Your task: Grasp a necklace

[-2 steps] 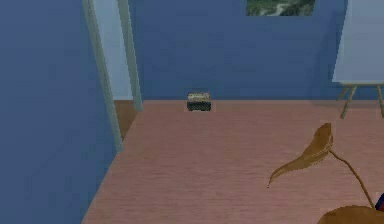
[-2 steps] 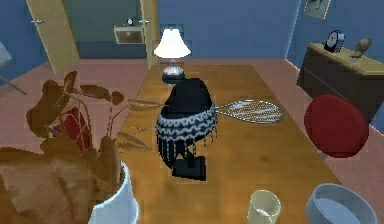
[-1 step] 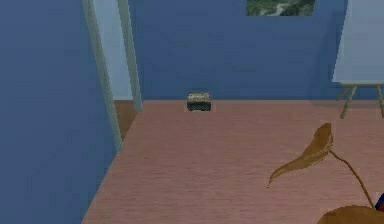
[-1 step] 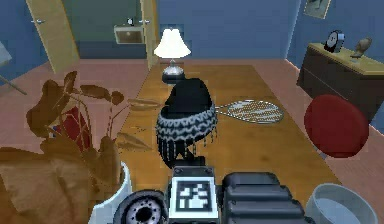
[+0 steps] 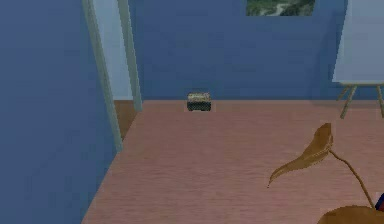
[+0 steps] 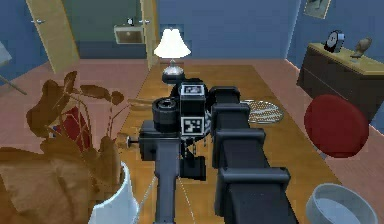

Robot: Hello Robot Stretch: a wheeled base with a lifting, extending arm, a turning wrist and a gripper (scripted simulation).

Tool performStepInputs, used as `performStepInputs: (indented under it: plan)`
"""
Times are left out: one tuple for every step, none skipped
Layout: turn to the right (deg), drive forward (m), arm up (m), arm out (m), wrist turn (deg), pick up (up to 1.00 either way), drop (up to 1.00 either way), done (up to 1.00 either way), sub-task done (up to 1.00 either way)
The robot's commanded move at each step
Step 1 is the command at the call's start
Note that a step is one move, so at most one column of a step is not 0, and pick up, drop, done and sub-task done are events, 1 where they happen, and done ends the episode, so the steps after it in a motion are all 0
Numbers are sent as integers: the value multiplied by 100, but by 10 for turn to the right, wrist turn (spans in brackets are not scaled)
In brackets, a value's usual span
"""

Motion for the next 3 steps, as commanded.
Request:
performStepInputs:
  plan:
    - [0,0,0,0,450,0,0,0,0]
    - [0,0,0,0,450,0,0,0,0]
    - [0,0,0,0,450,0,0,0,0]
